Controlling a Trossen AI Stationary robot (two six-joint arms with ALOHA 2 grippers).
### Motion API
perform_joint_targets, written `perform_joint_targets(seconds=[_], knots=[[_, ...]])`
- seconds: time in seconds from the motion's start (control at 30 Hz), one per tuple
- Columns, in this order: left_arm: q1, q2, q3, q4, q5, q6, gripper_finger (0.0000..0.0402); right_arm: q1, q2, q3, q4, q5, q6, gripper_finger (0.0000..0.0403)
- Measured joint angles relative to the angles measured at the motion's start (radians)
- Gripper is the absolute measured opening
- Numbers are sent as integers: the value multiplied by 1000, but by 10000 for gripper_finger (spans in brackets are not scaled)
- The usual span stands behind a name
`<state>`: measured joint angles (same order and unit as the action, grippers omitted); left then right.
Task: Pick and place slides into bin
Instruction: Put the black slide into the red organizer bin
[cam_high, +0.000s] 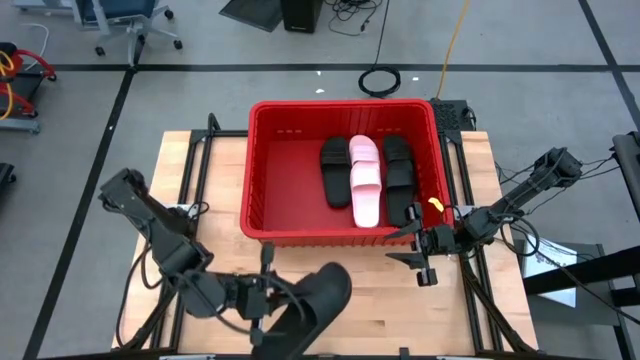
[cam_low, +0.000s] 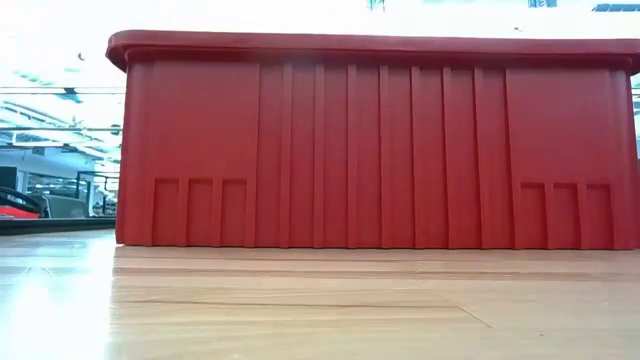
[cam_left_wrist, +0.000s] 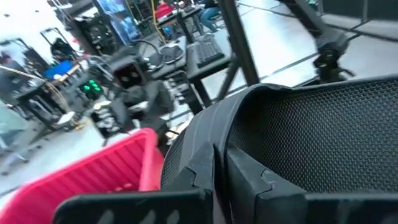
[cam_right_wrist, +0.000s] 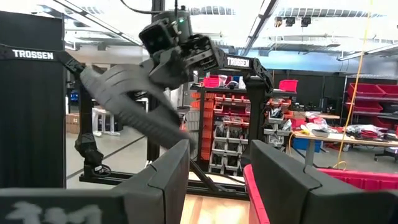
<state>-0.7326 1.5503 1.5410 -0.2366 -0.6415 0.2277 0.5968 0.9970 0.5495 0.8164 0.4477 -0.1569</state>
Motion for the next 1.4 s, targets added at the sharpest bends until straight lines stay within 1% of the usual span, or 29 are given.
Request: perform_joint_targets(seconds=[0.1, 0.23, 0.4, 0.5, 0.57, 0.6, 0.7, 0.83, 0.9, 0.97, 1.03, 1.1, 1.23, 1.3, 1.4], knots=[[23, -24, 0, -3, -9, 69, 15, 0, 0, 0, -8, 0, 26, 160], [52, -56, 0, -5, -103, 149, 4, 0, 0, 0, -24, 0, 40, 160], [107, -80, 0, -8, -204, 267, 21, -1, 0, 0, -50, 0, 30, 160], [148, -82, 0, -4, -268, 335, 23, -1, 0, 0, -49, 7, 13, 160], [179, -81, 0, -6, -326, 378, 17, -1, 0, 0, -38, 65, 7, 160], [195, -81, 0, -10, -354, 399, 13, -1, 0, 0, -33, 112, -5, 160], [251, -81, 0, -31, -393, 441, 4, -1, -2, 0, -26, 294, -57, 160], [330, -81, 0, -69, -391, 446, 14, -1, -18, 0, -20, 540, -156, 160], [369, -81, 0, -81, -391, 456, 22, -2, -31, 0, -18, 617, -215, 160], [410, -81, 0, -86, -391, 468, 24, -2, -48, 0, -15, 656, -258, 160], [453, -81, 0, -89, -381, 471, 21, -6, -67, 0, -11, 656, -292, 160], [498, -81, 0, -88, -345, 470, 13, -14, -85, 0, -9, 654, -310, 160], [586, -80, 0, -89, -215, 467, 4, -40, -117, 0, -5, 654, -364, 160], [631, -80, 0, -89, -150, 463, 10, -60, -133, 0, -4, 655, -394, 160], [691, -77, 0, -90, -84, 433, 22, -95, -158, 0, -3, 656, -432, 160]])
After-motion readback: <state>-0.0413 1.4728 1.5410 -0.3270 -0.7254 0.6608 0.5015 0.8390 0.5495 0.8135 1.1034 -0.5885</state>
